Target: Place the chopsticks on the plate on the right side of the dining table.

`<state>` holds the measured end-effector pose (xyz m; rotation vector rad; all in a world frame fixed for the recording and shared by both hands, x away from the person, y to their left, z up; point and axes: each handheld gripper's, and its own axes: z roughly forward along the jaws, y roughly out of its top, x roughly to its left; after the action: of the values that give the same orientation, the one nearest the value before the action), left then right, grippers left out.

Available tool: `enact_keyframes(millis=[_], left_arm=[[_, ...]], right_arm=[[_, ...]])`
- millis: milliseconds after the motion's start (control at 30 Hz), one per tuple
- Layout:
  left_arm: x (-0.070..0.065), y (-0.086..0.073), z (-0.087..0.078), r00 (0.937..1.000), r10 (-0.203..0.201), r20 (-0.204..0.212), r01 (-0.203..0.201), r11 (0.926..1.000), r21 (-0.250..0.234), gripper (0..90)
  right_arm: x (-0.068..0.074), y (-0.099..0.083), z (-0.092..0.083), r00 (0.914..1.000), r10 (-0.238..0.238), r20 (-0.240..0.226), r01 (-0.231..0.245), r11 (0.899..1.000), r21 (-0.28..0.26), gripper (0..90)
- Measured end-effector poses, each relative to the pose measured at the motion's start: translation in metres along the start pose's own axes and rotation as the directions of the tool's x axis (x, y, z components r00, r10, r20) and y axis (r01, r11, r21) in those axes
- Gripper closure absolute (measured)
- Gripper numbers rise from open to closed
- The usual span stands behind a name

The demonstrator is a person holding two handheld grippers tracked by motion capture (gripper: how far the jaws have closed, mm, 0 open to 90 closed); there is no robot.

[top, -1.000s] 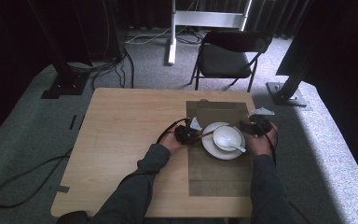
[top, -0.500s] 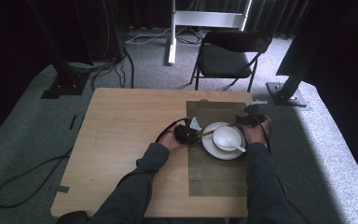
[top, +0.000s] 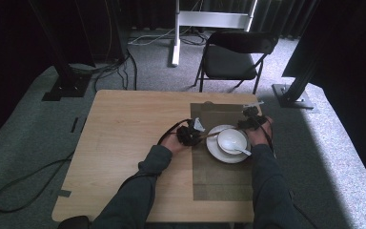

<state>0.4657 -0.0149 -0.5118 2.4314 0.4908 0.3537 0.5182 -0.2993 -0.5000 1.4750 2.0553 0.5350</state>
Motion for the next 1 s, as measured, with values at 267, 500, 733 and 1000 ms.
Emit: enact_keyframes(millis=[267, 500, 733, 1000], left_arm=[[0.0, 0.006, 0.004, 0.9995, -0.013, -0.029, 0.013, 0.9998, 0.016, 77.3], [0.004, 0.011, 0.006, 0.9975, -0.036, -0.06, 0.038, 0.999, 0.022, 74.1], [0.007, 0.011, 0.009, 0.9955, -0.054, -0.078, 0.056, 0.9979, 0.031, 73.5], [0.006, 0.011, 0.013, 0.9947, -0.059, -0.084, 0.062, 0.9975, 0.035, 73.1]], right_arm=[[-0.004, -0.005, -0.003, 0.9996, 0.025, -0.015, -0.025, 1.0, 0.01, 34.8], [-0.008, -0.013, -0.003, 0.9997, 0.018, -0.016, -0.017, 0.999, 0.039, 36.7], [-0.015, -0.023, -0.006, 0.9981, 0.052, -0.033, -0.05, 0.998, 0.049, 37.8], [-0.02, -0.031, -0.01, 0.9963, 0.074, -0.045, -0.072, 0.997, 0.037, 37.7]])
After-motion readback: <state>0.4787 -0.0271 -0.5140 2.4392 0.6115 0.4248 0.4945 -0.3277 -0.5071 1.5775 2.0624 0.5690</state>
